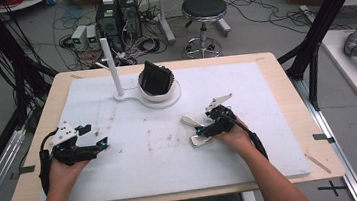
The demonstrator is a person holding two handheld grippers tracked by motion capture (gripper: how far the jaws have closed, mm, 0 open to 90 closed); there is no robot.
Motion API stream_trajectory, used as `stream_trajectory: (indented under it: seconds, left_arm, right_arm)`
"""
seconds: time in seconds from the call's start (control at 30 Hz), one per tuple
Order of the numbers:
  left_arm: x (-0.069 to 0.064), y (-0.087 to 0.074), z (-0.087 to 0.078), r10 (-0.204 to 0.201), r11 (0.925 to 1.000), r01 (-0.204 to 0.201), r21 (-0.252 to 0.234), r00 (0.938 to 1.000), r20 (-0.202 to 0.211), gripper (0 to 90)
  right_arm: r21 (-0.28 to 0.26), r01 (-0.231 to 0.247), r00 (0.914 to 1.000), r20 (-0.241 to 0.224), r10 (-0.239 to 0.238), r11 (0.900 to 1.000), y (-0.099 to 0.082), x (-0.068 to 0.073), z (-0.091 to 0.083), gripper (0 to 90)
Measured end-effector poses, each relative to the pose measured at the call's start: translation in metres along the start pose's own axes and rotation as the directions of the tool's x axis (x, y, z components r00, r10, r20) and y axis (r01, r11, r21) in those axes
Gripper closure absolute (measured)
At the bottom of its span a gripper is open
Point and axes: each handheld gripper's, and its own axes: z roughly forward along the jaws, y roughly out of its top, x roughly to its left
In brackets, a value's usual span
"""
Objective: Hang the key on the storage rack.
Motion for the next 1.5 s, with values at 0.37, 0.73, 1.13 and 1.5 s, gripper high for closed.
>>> stream_trajectory:
  seconds: [0.37, 0.73, 1.13, 1.5]
  left_arm:
    - [-0.001, 0.0, 0.0, 0.005, 1.0, -0.005, 0.002, 1.0, 0.003, 18.9]
    - [-0.002, 0.001, 0.0, 0.004, 1.0, -0.004, 0.0, 1.0, 0.003, 18.9]
    - [-0.001, 0.001, 0.0, 0.005, 1.0, -0.005, 0.002, 1.0, 0.001, 18.9]
    - [-0.002, 0.002, -0.001, 0.009, 1.0, -0.009, -0.001, 1.0, -0.001, 18.9]
  right_arm:
    - [0.016, 0.071, 0.9971, -0.028, -0.07, 0.9974, -0.002, 0.005, -0.001, 52.6]
    - [0.02, 0.098, 0.9943, -0.045, -0.097, 0.995, -0.002, 0.011, -0.004, 81.8]
    - [0.003, 0.093, 0.9947, -0.044, -0.093, 0.9957, -0.001, 0.01, -0.006, 82.8]
    - [-0.19, 0.065, 0.9969, -0.031, -0.072, 0.9796, 0.022, 0.015, -0.033, 82.8]
